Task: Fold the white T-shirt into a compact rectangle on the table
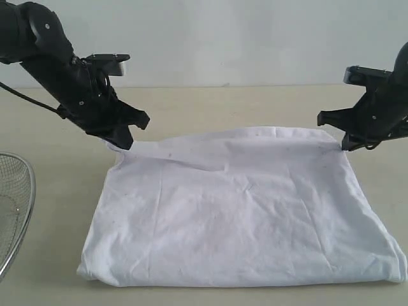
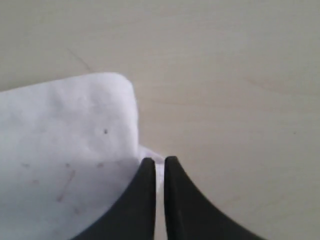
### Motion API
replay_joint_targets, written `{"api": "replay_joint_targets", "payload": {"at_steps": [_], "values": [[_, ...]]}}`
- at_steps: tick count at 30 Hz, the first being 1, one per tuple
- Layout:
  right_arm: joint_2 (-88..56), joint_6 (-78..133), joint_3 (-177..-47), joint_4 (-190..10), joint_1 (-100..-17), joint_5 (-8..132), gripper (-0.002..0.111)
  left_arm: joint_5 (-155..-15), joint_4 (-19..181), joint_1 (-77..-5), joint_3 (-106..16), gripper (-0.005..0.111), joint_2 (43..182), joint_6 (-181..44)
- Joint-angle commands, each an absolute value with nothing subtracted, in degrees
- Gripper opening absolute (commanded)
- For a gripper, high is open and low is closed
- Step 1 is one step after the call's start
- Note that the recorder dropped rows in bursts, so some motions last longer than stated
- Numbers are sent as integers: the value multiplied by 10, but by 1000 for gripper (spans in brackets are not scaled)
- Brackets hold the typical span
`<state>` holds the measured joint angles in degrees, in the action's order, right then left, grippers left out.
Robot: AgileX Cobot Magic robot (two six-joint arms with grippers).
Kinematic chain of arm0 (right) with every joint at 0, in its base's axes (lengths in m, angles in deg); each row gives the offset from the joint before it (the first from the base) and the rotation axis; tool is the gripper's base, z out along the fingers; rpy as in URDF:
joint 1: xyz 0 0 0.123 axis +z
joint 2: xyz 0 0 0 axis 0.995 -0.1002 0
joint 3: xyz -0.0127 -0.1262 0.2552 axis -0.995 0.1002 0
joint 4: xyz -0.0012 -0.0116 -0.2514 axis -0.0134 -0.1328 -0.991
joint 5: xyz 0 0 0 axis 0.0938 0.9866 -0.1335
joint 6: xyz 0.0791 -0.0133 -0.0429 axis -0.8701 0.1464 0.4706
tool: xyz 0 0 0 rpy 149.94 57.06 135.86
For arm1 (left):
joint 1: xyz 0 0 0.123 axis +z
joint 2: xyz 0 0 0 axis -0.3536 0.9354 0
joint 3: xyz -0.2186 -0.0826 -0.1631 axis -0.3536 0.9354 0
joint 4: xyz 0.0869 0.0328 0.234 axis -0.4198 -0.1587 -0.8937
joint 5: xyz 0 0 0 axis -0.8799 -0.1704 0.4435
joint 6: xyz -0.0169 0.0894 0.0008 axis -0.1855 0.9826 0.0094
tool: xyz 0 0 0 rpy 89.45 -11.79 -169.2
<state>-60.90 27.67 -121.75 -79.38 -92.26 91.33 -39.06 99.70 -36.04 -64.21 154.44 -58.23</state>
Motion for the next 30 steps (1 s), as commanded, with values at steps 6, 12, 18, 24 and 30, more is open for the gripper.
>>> {"api": "replay_joint_targets", "payload": {"at_steps": [6,12,18,24,30], "values": [[-560,284,-1217,-768,-932,924,0,-389,1008,-358,-688,4,1540,-579],[-506,343,-1217,-703,-931,939,0,-368,1028,-361,-694,4,1549,-553],[-501,357,-1216,-690,-922,954,0,-324,1027,-361,-694,4,1579,-529],[-501,357,-1216,-688,-922,959,0,-352,1020,-361,-694,4,1604,-525],[-501,357,-1216,-684,-922,976,0,-391,976,-358,-700,4,1630,-536]]}}
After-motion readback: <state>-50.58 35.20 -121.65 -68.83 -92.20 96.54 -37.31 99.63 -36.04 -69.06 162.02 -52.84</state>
